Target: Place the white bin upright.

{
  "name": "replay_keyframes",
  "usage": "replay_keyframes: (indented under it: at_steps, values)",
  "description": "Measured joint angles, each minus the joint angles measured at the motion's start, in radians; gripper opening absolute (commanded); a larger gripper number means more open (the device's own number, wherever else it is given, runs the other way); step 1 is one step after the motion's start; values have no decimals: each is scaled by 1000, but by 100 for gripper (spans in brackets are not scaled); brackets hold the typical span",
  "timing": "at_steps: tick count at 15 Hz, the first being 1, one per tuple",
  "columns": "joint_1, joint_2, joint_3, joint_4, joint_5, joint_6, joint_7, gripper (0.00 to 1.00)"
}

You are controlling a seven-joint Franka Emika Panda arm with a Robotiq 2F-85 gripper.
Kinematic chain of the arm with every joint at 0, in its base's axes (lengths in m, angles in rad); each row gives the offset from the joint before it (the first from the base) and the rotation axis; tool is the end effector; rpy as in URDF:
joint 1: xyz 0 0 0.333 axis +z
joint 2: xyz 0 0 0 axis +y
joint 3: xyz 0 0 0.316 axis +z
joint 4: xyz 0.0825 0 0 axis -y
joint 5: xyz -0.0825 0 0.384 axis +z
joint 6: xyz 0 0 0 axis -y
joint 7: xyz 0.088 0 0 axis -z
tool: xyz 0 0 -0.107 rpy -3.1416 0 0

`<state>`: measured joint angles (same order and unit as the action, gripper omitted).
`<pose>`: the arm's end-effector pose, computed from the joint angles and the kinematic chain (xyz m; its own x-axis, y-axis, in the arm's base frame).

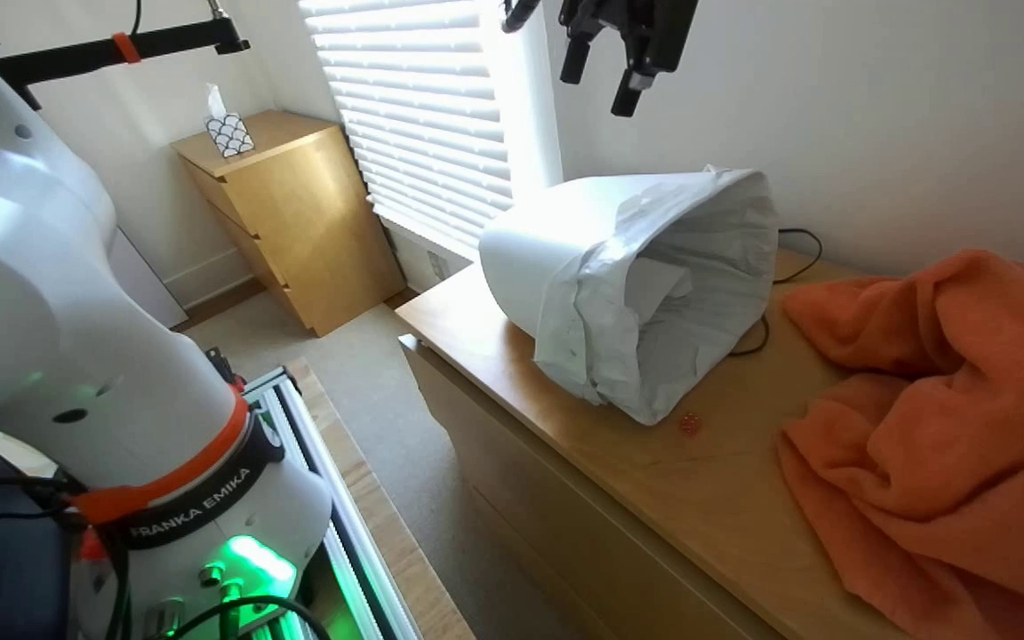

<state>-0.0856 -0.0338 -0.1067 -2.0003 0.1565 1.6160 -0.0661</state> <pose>0.4980 -0.0810 0.4501 0.9349 -0.1214 -0.3336 -0.1863 -0.9677 -0.1698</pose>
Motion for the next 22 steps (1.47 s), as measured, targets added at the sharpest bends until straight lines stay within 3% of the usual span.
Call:
replay_keyframes:
  at_steps: [7, 11, 14, 17, 22]
  values:
    - [-62, 48, -51, 30, -50, -12, -100, 100]
    - [-102, 69, -85, 28, -43, 10, -247, 100]
    - [-136, 110, -108, 23, 31, 60, -384, 100]
    - [-165, 174, -118, 41, 129, 62, -394, 100]
    - [-170, 207, -113, 62, 143, 55, -430, 100]
